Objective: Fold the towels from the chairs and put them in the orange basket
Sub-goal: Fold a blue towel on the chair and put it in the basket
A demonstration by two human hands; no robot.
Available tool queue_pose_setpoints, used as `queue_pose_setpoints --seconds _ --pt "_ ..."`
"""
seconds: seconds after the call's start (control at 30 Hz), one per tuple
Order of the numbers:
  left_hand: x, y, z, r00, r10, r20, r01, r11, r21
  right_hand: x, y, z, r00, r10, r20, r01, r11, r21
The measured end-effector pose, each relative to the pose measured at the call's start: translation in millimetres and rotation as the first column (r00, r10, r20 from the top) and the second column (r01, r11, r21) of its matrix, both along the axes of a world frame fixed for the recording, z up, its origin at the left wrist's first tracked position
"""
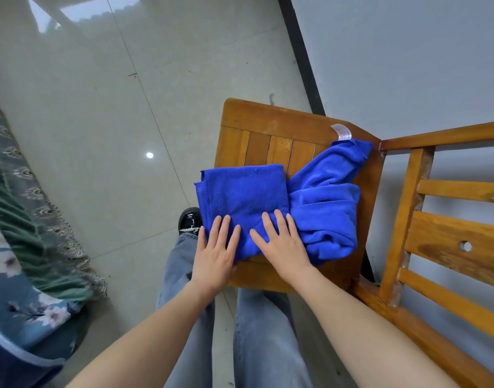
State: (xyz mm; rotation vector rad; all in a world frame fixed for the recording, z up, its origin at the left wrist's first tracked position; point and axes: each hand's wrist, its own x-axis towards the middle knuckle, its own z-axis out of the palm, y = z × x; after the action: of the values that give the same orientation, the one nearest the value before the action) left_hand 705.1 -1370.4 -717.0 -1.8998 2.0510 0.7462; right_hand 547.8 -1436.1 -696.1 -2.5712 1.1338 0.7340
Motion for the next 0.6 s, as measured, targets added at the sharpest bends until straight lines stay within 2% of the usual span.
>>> queue_pose_setpoints --seconds 0.13,0.27,0.33,0.43,0.6 --pt "0.5 -0.1 -4.5 0.999 -0.022 0.033 0.022 0.999 -0.024 -1.1 -2.9 -2.1 0.982 0.037 0.184 -0.01 0.99 -0.144" --pt "-2.6 -4.9 -5.5 0.997 0.08 0.016 -0.077 0.99 -0.12 0.0 -4.1 5.4 0.886 0.084 0.457 0.043 0.964 -0.261" --pt "-1.9 -12.1 -1.3 0.985 0.156 -0.072 -0.168 0.963 -0.211 -0.5 -7.0 14.1 0.865 0.114 0.488 0.039 0.956 -0.292" --pt "1.4 -24.4 11.7 0.969 0.147 -0.201 -0.204 0.93 -0.306 -3.8 -15.2 30.1 0.86 0.137 0.492 0.044 0.94 -0.339" --pt "20.7 -42.6 49.9 0.972 0.045 -0.231 -0.149 0.878 -0.455 1.2 -27.6 66.7 0.84 0.175 0.513 0.059 0.911 -0.408"
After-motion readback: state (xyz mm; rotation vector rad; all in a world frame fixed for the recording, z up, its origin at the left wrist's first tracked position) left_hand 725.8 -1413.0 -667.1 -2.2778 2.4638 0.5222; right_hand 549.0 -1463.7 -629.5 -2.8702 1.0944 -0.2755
